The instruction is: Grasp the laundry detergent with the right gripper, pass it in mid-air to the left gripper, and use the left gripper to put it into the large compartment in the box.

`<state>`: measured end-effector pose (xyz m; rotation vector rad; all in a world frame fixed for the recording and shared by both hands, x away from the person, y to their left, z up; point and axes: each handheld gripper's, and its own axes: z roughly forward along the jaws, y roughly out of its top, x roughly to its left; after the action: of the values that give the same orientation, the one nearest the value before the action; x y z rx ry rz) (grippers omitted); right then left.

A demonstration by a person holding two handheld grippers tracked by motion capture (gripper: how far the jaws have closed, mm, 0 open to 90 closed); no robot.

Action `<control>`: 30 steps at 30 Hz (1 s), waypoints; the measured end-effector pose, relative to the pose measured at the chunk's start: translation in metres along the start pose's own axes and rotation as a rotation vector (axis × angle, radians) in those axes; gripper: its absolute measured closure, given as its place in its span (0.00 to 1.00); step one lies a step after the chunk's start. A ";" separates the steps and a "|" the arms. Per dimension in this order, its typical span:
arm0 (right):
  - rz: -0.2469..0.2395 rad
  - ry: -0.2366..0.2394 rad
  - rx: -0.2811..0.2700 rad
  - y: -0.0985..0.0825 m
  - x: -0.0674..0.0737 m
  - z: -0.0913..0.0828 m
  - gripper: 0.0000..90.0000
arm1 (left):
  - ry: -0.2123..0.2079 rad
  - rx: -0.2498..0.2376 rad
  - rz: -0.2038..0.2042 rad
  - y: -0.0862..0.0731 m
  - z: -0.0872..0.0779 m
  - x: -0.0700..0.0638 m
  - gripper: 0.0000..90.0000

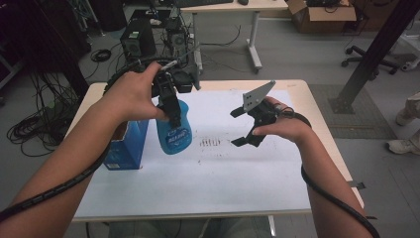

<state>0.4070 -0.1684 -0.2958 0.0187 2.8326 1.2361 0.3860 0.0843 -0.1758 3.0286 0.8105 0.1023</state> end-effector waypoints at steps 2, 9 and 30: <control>0.003 -0.006 0.025 -0.002 -0.001 -0.003 0.02 | 0.006 -0.001 -0.035 -0.002 -0.004 0.003 0.41; 0.007 -0.016 0.080 -0.009 -0.005 -0.008 0.02 | 0.026 -0.019 -0.124 -0.011 -0.018 0.012 0.41; 0.017 -0.003 0.150 -0.019 -0.009 -0.014 0.02 | 0.023 -0.017 -0.484 -0.038 -0.058 0.049 0.41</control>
<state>0.4153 -0.1916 -0.3003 0.0508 2.9218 1.0226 0.4059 0.1409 -0.1152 2.7227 1.4993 0.1372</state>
